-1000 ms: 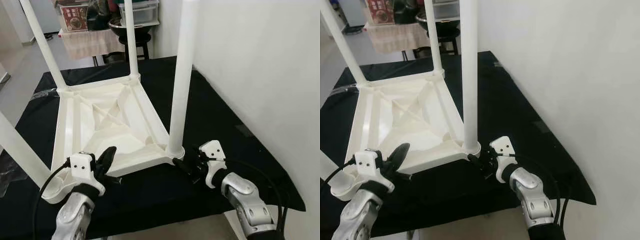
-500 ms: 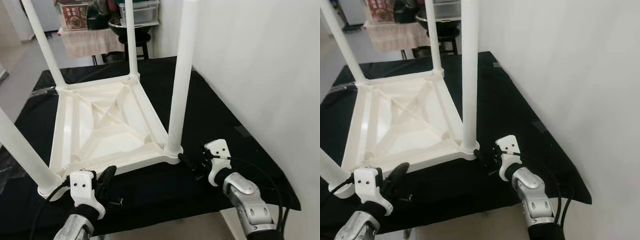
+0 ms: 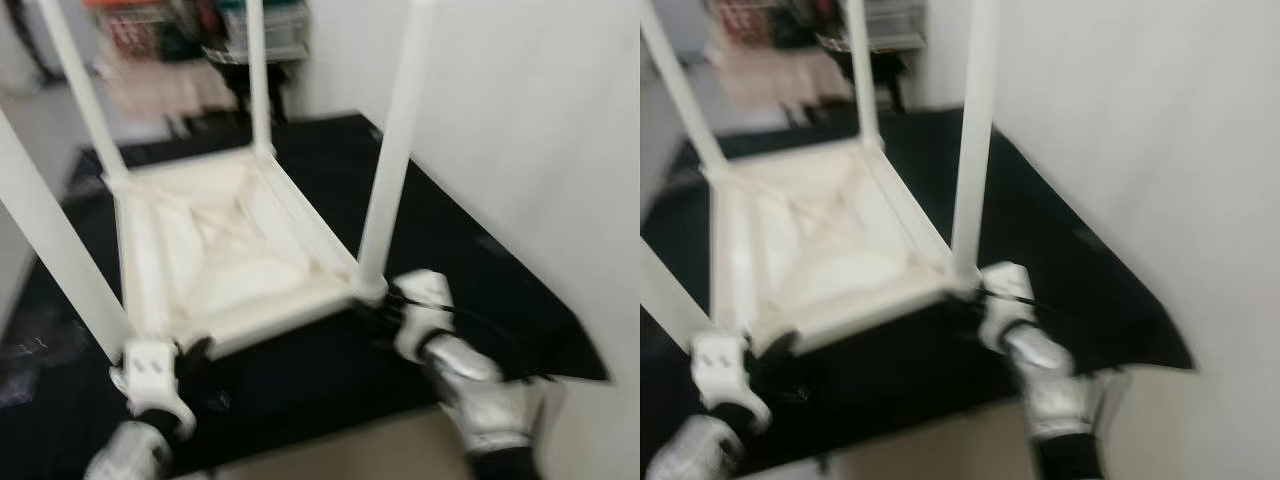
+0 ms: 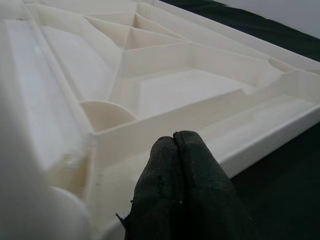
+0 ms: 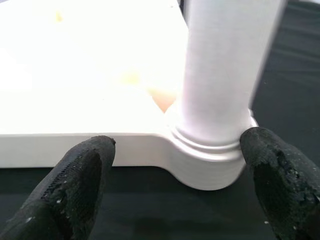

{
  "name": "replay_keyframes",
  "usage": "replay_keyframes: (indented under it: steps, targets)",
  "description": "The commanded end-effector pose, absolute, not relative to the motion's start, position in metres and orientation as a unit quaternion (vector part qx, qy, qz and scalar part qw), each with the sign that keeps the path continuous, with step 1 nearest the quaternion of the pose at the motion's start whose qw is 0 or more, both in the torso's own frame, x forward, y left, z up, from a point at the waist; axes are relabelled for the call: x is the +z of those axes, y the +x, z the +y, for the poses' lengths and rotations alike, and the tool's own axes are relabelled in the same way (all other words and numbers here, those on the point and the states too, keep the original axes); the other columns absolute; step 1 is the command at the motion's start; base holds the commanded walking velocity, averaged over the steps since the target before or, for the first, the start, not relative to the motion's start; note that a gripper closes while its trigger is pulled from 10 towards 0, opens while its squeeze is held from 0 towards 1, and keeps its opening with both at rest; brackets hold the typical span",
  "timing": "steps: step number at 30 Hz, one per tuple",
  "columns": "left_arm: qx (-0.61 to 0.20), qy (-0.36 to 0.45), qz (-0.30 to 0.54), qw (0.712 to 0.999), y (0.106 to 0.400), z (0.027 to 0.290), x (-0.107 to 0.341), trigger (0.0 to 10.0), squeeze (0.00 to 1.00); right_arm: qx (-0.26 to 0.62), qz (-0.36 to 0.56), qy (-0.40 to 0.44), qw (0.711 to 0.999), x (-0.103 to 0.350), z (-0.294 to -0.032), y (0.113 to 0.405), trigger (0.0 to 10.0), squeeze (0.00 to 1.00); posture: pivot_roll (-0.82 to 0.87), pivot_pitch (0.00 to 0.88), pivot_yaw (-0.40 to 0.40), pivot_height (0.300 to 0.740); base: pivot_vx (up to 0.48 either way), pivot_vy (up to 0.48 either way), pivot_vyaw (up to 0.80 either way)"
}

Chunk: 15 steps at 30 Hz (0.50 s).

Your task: Building children table

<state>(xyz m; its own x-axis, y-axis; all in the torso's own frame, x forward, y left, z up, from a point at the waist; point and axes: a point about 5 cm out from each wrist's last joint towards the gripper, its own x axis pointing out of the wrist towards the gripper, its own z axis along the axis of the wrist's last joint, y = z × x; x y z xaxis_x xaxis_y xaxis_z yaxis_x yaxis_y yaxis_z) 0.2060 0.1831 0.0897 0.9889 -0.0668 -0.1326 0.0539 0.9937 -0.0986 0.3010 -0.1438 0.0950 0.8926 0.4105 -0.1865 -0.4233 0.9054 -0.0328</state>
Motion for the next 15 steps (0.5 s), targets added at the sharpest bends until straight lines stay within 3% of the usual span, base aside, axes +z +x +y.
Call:
replay_keyframes:
  steps: [1,15]
  targets:
    - [-0.024,-0.046,0.077,0.996,0.2042,0.1854,0.0883,10.0,0.0,0.227,0.094,-0.036,0.969,0.0932,-0.1419,0.3008,10.0,0.0,0.05,0.04,-0.014,0.74,0.0,0.0,0.0]
    - [-0.008,-0.031,0.081,0.996,0.2047,0.1953,0.0887,10.0,0.0,0.231,0.092,-0.041,0.968,0.0972,-0.1464,0.3085,10.0,0.0,0.06,0.038,-0.021,0.74,0.0,0.0,0.0]
